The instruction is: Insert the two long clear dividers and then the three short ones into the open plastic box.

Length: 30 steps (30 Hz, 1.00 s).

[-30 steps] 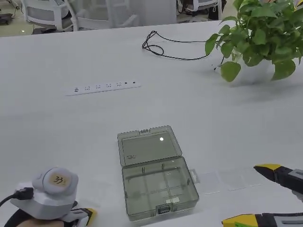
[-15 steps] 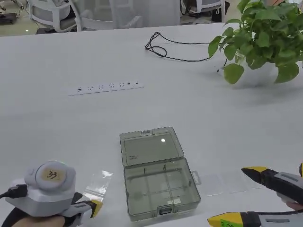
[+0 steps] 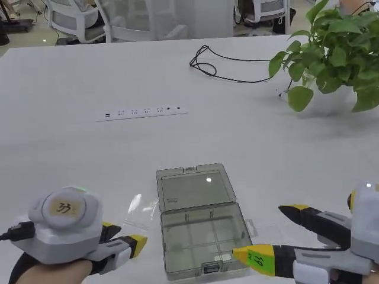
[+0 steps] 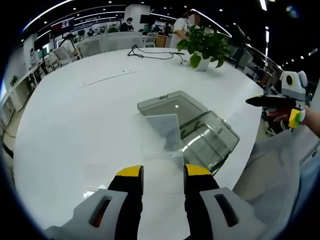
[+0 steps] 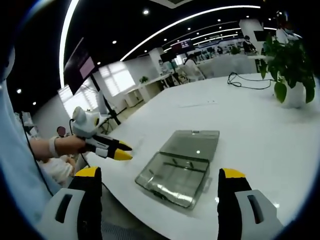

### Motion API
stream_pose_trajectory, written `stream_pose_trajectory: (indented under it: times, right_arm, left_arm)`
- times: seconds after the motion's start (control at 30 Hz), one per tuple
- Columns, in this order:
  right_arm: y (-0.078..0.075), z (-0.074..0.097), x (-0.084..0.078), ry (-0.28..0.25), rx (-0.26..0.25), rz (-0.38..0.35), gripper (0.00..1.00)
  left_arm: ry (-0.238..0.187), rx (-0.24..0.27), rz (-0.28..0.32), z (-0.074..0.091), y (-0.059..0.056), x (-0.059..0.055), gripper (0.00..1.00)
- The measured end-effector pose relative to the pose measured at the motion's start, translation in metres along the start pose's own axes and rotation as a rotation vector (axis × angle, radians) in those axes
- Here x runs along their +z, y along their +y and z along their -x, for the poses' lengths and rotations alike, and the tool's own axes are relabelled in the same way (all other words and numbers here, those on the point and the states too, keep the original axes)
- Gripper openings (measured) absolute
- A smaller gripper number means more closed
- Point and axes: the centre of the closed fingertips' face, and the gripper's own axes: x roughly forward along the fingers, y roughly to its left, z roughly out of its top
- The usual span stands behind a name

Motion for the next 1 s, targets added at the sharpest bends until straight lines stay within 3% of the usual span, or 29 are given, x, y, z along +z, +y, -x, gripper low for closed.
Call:
stream_pose_trajectory:
  times: [0.3,0.6,1.0]
  right_arm:
    - [0.007,-0.027,0.019,-0.05,0.022,-0.075,0.85]
    - [0.013,-0.048,0.023,-0.041,0.038,-0.13,0.64]
    - [0.016,-0.069,0.026,-0.043,0.049,-0.208,0.3]
  left_arm:
    - [-0.069,-0.047,0.002,0.0,-0.03,0.023,0.3]
    - [-0.095,-0.083,0.01,-0.007,-0.052,0.03,0.3]
    - [-0.135,-0.117,0.025,-0.012,-0.073,0.043,0.3]
